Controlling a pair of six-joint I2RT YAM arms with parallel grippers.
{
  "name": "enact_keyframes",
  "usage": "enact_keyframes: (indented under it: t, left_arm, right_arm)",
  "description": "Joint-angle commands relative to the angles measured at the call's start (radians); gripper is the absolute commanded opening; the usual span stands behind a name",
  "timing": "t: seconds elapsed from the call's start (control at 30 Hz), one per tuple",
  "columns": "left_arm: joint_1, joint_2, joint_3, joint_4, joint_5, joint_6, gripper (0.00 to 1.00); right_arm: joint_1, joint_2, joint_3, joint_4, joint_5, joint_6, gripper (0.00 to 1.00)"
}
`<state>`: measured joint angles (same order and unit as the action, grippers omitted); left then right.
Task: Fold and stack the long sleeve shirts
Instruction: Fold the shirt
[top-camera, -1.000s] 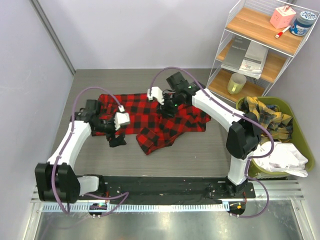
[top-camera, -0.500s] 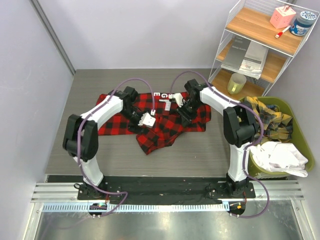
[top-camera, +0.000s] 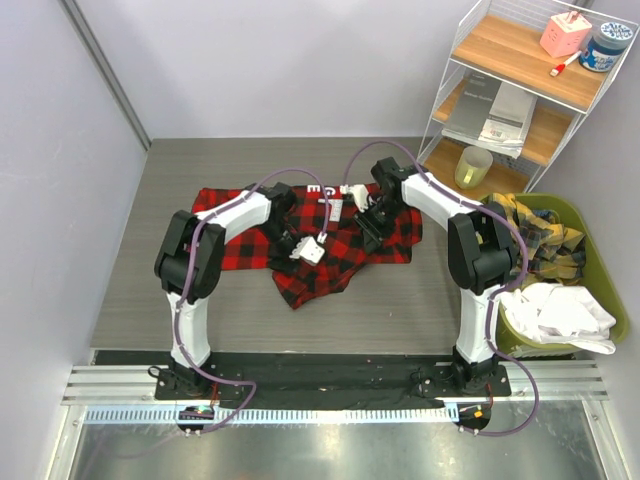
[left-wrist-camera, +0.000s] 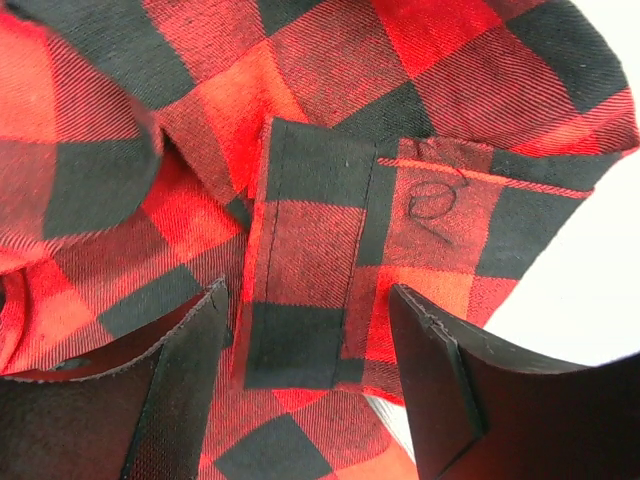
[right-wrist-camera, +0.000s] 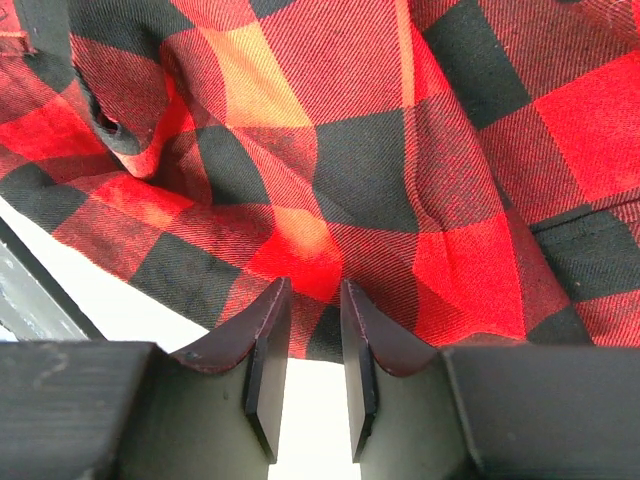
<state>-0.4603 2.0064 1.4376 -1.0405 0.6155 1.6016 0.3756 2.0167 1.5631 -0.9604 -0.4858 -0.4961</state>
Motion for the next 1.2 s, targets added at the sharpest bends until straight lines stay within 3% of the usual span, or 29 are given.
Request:
enact_keyframes:
  t: [0.0, 0.07, 0.23, 0.37, 0.5, 0.8, 1.03, 1.1, 1.13, 1.17]
  left_arm:
    - [-0.021, 0.003, -0.005, 0.020, -0.034, 0.021, 0.67]
    - [-0.023, 0.000, -0.009, 0.016, -0.042, 0.027, 0.65]
    - [-0.023, -0.009, -0.009, 0.002, -0.060, 0.009, 0.44]
    - [-0.023, -0.112, -0.043, 0.037, -0.027, -0.045, 0.37]
    - [-0.021, -0.208, -0.052, 0.001, 0.015, -0.075, 0.01]
    - [-0.023, -0.504, -0.052, -0.157, 0.089, -0.164, 0.00]
    - [-0.084, -0.708, -0.016, -0.113, 0.107, -0.576, 0.00]
    - [-0.138, -0.747, 0.000, -0.087, 0.110, -0.652, 0.00]
    - [-0.159, -0.758, 0.007, -0.063, 0.107, -0.758, 0.00]
    - [-0.211, -0.768, 0.009, 0.020, 0.081, -0.816, 0.00]
  right_arm:
    - [-0.001, -0.012, 0.035, 0.008, -0.019, 0.022, 0.32]
    - [0.000, -0.007, 0.038, 0.009, -0.019, 0.027, 0.33]
    - [-0.001, 0.000, 0.049, 0.011, -0.011, 0.030, 0.33]
    - [-0.001, 0.007, 0.054, 0.011, -0.005, 0.033, 0.33]
    - [-0.004, 0.022, 0.075, 0.009, 0.000, 0.036, 0.33]
    - [-0.041, 0.004, 0.164, -0.015, -0.020, 0.059, 0.36]
    - [-0.066, -0.032, 0.216, -0.023, -0.033, 0.059, 0.39]
    - [-0.075, -0.038, 0.227, -0.029, -0.030, 0.050, 0.41]
    - [-0.079, -0.038, 0.232, -0.035, -0.027, 0.047, 0.44]
    - [-0.083, -0.039, 0.236, -0.038, -0.024, 0.044, 0.46]
